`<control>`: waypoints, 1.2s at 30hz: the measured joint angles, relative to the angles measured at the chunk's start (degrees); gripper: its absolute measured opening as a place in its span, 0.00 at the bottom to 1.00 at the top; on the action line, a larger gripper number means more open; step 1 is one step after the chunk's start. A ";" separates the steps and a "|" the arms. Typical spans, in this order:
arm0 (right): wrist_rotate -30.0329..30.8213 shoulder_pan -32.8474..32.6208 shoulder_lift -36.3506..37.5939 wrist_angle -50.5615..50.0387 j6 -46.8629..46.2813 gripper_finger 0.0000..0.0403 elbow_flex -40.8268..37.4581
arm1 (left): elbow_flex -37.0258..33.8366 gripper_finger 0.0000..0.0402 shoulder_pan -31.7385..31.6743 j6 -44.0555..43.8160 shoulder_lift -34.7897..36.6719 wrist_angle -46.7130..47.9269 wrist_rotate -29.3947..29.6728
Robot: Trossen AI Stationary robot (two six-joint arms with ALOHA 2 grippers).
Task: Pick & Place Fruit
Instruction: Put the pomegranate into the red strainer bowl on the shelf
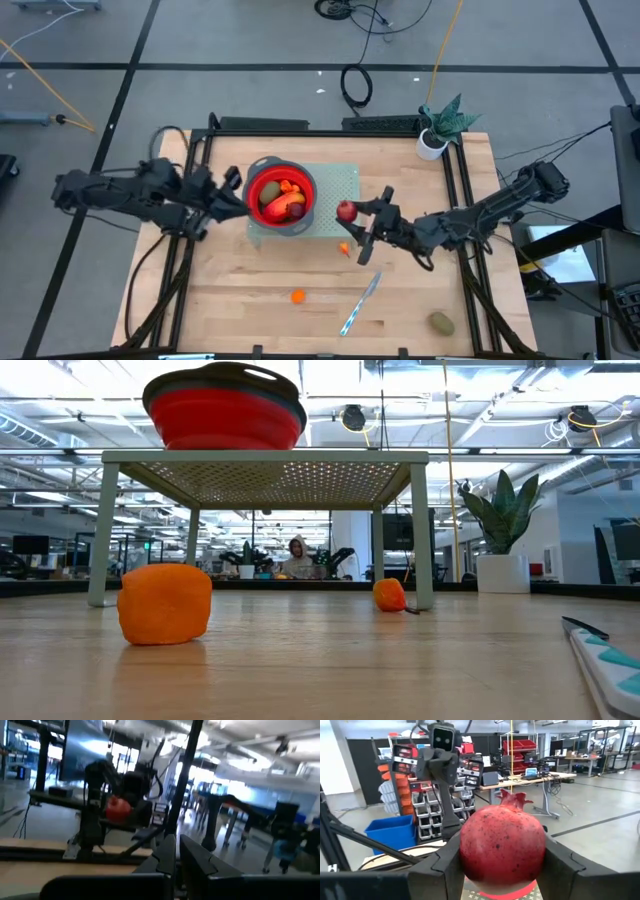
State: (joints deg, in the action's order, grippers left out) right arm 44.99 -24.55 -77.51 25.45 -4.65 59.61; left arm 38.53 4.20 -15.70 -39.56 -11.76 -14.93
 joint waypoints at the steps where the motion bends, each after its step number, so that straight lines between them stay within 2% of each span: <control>1: 0.01 0.16 0.02 0.02 0.47 0.45 0.00 | 1.50 0.06 0.53 1.03 -1.94 0.56 0.33; 11: -0.34 0.21 0.33 -0.02 4.44 0.45 0.00 | 13.32 0.06 6.92 15.89 -19.45 1.41 10.93; 19: -7.32 0.21 0.36 0.02 3.15 0.45 0.00 | 22.82 0.06 12.37 34.56 -31.59 1.85 19.09; 23: -11.74 0.23 0.72 0.00 -0.67 0.45 -0.02 | 27.69 0.06 13.65 41.19 -35.52 4.35 23.34; 26: -14.71 0.23 0.72 -0.16 -3.75 0.45 -0.02 | 30.93 0.06 14.36 46.84 -37.43 7.28 24.45; 30: -17.36 0.21 0.72 -0.33 -7.06 0.45 -0.02 | 33.32 0.11 15.00 51.58 -38.72 9.48 27.29; 36: -21.89 0.24 0.70 -0.43 -12.64 0.45 -0.02 | 34.79 0.28 15.83 56.29 -38.77 8.71 28.85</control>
State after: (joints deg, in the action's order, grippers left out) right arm 23.10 -24.30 -76.82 25.03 -17.29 59.59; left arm 73.33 20.03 40.58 -78.32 -3.05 13.91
